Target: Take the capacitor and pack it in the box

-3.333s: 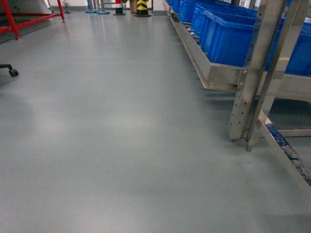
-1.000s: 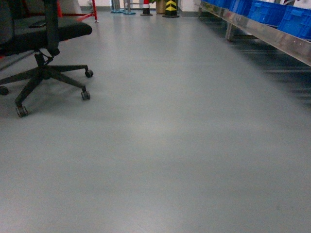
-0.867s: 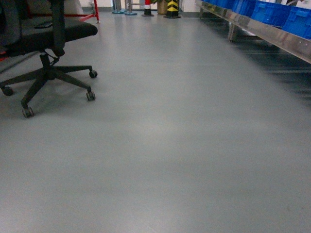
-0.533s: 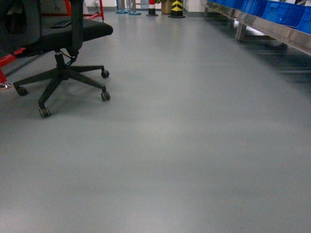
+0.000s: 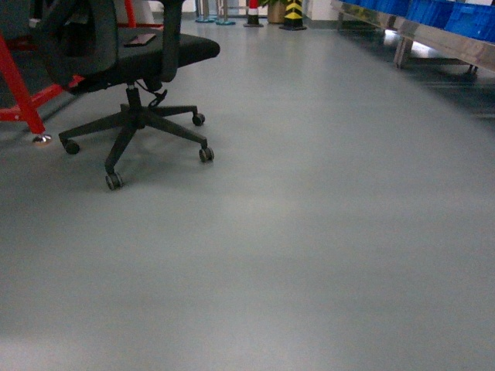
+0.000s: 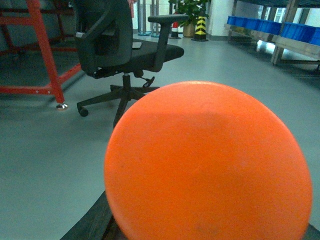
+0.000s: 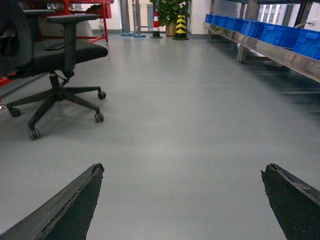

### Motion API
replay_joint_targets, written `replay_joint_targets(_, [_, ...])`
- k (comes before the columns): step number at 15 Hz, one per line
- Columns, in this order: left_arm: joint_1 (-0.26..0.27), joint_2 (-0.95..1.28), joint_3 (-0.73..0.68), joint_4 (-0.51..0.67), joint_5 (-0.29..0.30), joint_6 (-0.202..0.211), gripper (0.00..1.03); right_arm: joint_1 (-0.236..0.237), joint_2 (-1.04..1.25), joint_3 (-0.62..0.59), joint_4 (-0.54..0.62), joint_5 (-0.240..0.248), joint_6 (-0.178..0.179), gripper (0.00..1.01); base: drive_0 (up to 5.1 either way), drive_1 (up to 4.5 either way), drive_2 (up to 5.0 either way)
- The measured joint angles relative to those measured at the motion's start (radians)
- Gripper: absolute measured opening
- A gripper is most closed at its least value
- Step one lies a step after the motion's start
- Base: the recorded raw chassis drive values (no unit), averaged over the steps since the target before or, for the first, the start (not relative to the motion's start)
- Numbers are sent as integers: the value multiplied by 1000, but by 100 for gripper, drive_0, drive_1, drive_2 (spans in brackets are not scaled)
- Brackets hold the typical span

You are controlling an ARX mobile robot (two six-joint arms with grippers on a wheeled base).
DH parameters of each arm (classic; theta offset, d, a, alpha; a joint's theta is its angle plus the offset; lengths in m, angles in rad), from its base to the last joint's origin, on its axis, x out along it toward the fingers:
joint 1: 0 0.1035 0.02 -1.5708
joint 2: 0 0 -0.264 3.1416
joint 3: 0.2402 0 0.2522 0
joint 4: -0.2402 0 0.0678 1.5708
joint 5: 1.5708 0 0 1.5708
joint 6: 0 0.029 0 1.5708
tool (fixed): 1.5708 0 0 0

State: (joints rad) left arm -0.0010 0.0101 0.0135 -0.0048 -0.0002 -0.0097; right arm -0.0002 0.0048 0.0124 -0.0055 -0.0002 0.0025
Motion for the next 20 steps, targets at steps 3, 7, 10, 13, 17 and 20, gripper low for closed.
replay_joint_targets(3, [0,0,0,-2,0,0,44,0,0,0,1,0,0,98,-500,245,245])
replay_joint_targets(7, [0,0,0,0,0,0,44,0,0,0,0,0,0,98,-500,245,245])
replay_joint_targets(10, [0,0,0,-3,-2,0,44,0,0,0,1,-1,0,98,-500,245,245])
replay_joint_targets(13, [0,0,0,0,0,0,44,0,0,0,1,1,0,98,-492,254,254])
replay_joint_targets(17, [0,0,0,-3,-2,0,44,0,0,0,0,1,0,98,-499,247,247])
replay_joint_targets(20, [0,0,0,-1,0,0,44,0,0,0,2,0,0,98,-503,242,242])
